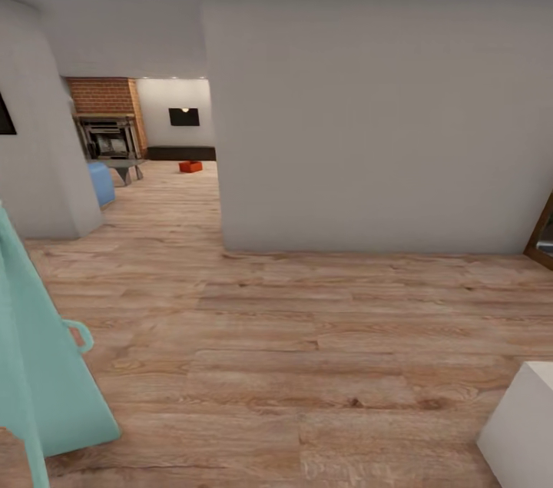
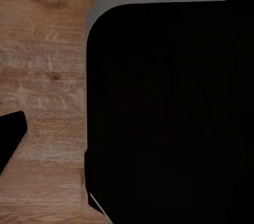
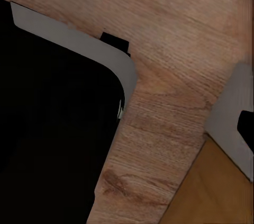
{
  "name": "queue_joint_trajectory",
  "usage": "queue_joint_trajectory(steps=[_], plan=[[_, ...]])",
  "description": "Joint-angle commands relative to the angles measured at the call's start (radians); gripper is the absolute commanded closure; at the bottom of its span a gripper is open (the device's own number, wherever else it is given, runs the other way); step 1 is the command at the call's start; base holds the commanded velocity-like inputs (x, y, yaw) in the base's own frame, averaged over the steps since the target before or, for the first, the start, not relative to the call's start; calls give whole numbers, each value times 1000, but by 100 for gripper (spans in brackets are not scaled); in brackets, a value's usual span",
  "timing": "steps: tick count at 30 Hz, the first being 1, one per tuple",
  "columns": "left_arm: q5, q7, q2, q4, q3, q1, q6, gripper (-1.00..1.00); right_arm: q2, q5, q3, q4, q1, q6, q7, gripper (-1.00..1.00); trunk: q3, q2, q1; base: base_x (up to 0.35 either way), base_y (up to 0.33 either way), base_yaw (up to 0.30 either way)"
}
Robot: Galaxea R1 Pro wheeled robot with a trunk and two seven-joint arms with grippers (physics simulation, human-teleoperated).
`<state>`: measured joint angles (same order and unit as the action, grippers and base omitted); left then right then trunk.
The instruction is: Move the two storage containers from the living room to the garage. In the garage, place one container on the floor and stack the other container on top of it (either order is fine).
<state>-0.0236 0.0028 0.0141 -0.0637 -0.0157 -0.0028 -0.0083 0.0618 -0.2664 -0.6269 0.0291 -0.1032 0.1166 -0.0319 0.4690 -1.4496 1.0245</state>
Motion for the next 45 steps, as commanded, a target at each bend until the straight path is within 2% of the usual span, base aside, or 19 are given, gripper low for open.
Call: queue_joint_trajectory(steps=[1,8,20,45], plan=[[-2,0,0,0,-1,0,-1,-100,0,-11,-8,3,-1,6,-3,-100,1,0,1,321,0,0],[-2,0,0,-1,-1,0,-1,-100,0,-15,-8,3,-1,6,-3,-100,1,0,1,321,0,6],[-2,0,1,-1,-1,0,-1,-100,0,-16,-8,3,-1,6,-3,-100,1,0,1,321,0,206],[-2,0,0,0,-1,0,-1,-100,0,-15,-8,3,-1,6,-3,-100,1,0,1,321,0,6]])
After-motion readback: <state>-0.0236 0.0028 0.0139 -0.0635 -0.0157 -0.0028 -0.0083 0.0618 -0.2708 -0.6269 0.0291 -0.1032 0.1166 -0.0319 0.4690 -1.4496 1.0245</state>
